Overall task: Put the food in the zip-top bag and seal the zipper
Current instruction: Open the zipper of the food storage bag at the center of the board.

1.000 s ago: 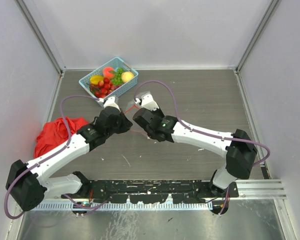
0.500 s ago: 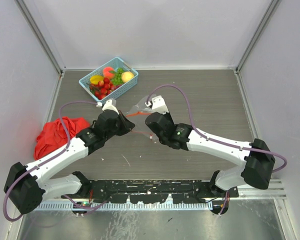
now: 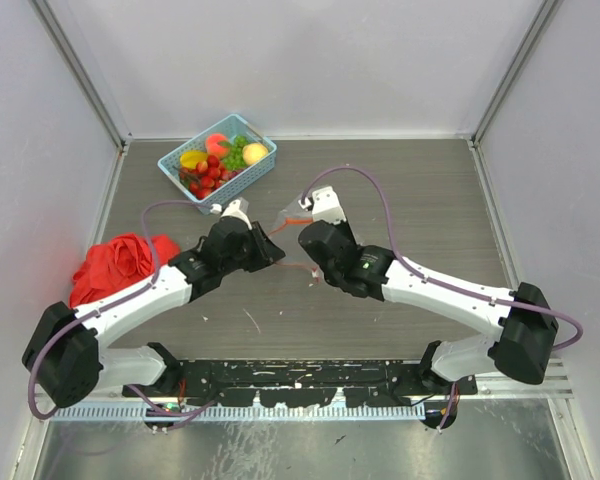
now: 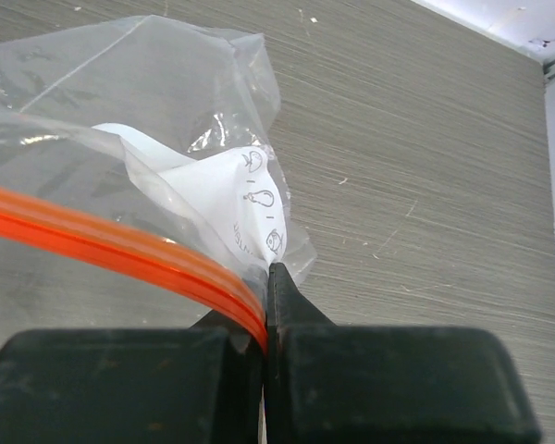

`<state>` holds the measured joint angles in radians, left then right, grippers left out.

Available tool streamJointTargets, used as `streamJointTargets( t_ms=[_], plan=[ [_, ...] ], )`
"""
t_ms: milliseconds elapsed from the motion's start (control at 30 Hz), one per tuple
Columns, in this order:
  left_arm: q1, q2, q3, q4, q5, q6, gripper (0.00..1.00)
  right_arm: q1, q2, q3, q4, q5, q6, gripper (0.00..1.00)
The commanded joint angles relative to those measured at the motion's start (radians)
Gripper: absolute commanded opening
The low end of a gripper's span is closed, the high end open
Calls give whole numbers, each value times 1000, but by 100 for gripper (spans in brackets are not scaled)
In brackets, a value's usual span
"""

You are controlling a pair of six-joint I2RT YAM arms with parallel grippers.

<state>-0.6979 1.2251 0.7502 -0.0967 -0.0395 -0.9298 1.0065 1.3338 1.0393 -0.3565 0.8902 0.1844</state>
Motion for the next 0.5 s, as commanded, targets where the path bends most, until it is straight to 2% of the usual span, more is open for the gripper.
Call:
streamJointTargets(
  t_ms=[0, 133, 467],
  plan=[
    [5, -13, 87, 55, 21, 45, 31, -30, -10, 25, -8, 57, -46, 0],
    [13, -28, 109, 37, 24, 57, 44, -52, 4, 27, -17, 54, -79, 1],
    [58, -88, 141, -22, 51, 76, 65, -108, 49, 30, -27, 30, -106, 0]
  ],
)
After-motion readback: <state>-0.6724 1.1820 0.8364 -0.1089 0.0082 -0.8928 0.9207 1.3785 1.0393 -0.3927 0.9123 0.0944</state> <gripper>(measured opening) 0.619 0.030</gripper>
